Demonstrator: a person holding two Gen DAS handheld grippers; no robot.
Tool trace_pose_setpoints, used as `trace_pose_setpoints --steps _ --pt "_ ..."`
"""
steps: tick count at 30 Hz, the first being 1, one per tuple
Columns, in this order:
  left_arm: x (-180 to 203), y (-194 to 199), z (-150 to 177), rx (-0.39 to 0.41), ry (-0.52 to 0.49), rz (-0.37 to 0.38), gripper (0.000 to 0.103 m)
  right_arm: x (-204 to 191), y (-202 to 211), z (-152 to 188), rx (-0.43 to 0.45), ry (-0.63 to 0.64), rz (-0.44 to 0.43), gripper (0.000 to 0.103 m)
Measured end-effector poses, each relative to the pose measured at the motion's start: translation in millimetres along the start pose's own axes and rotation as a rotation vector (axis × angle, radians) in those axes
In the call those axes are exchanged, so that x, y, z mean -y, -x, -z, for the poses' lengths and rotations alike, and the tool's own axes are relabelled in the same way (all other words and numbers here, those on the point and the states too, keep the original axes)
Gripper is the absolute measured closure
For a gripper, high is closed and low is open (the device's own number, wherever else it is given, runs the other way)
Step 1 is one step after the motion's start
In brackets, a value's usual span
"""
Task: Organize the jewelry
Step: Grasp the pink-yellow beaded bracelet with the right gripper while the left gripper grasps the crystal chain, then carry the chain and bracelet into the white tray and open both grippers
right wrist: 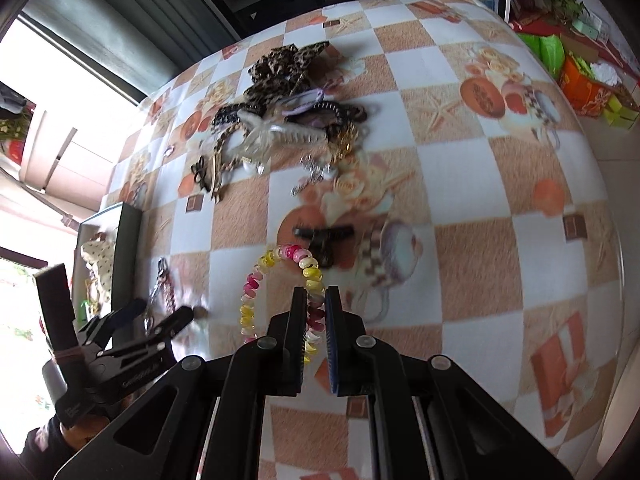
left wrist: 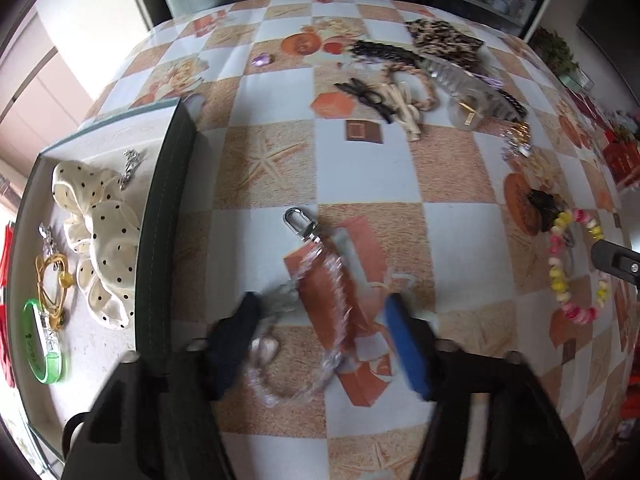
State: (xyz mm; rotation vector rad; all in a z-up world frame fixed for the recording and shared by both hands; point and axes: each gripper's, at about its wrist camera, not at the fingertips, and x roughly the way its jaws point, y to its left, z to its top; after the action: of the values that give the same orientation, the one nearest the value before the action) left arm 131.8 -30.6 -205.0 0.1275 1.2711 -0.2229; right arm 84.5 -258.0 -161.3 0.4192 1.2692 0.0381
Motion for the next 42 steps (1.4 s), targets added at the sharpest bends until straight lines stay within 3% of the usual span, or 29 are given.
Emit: trace_pose_setpoints --steps 1,3,14,28,42 --pt "2 2 0 0.001 -0.009 0.006 0.071 0 0 2 -0.004 -0.003 -0.001 0.093" --pt "5 2 0 -0.005 -0.015 0.018 0.091 1 1 6 -0.008 -0.01 -0.001 0.093" --pt "11 24 18 -0.008 0.024 0.103 0.091 -3 6 21 -0.024 -0.02 -0.009 0.093" --pt "20 62 33 0.002 0.016 0.136 0.091 -6 20 43 -0.077 -0.052 -0.008 0.093" --pt "3 107 46 0.035 0.057 0.16 0.091 -35 46 44 -0.092 -0.004 -0.004 0.093"
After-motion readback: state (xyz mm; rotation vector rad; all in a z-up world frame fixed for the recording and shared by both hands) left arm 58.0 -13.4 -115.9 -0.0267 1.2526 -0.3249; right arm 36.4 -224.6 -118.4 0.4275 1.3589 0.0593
